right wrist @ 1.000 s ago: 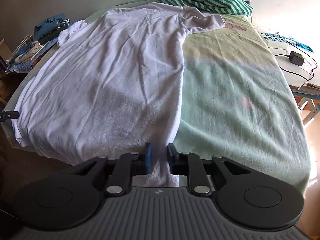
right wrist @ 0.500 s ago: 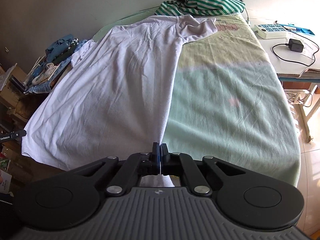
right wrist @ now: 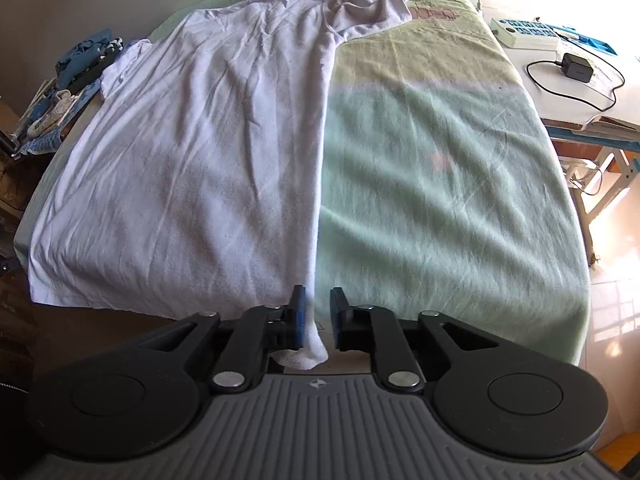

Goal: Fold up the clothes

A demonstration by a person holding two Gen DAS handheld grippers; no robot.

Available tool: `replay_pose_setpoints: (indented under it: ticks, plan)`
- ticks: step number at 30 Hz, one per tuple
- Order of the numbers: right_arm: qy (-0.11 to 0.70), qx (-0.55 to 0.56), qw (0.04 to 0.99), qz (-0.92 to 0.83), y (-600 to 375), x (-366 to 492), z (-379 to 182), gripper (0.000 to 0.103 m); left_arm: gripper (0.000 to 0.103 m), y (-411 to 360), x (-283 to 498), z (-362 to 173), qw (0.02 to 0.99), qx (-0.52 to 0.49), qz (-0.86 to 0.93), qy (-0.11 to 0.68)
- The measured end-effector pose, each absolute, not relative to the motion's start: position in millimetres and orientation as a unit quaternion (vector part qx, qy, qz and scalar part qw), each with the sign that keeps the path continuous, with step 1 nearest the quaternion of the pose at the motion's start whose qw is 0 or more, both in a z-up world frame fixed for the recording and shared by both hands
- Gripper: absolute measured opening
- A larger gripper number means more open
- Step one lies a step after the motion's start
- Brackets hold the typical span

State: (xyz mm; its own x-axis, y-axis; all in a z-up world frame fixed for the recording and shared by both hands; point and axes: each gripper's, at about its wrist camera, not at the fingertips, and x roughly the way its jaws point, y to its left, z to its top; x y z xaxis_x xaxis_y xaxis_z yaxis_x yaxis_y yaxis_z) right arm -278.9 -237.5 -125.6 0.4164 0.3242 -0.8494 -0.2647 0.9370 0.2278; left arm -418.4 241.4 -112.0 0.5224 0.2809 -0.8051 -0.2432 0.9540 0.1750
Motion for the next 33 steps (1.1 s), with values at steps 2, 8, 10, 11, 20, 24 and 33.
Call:
replay_pose_setpoints:
  ticks: [2,8,10,11,20,24,33]
  plan:
    - [0.520,0.025,0.838,0.161,-241.7,-269.9,-112.9,0.030,0.000,254.3,-411.1,-93.4,0.878,0.014,0.155,0.452]
    - [0.473,0.010,0.863,0.176,-207.2,-207.0,-54.6,0.029,0.015,267.2,-310.8,-46.6,0.917,0.029,0.117,0.380]
    - [0.458,0.012,0.866,0.200,-184.2,-173.6,-34.9,0.029,0.030,270.3,-267.8,-46.5,0.924,0.033,0.098,0.367]
    - [0.449,0.015,0.867,0.214,-171.8,-156.6,-24.9,0.029,0.033,272.0,-246.1,-47.1,0.927,0.035,0.088,0.362]
    - [0.411,0.026,0.853,0.321,15.7,-9.7,-11.5,0.037,0.042,301.2,-126.0,-104.0,0.919,0.008,0.079,0.387]
    - [0.438,0.064,0.824,0.353,93.9,45.0,-33.5,0.037,0.052,313.4,-105.2,-116.4,0.918,-0.013,0.091,0.385]
    - [0.481,0.030,0.807,0.340,217.6,106.9,-96.8,0.038,0.043,327.5,-88.0,-125.9,0.917,-0.082,0.081,0.381]
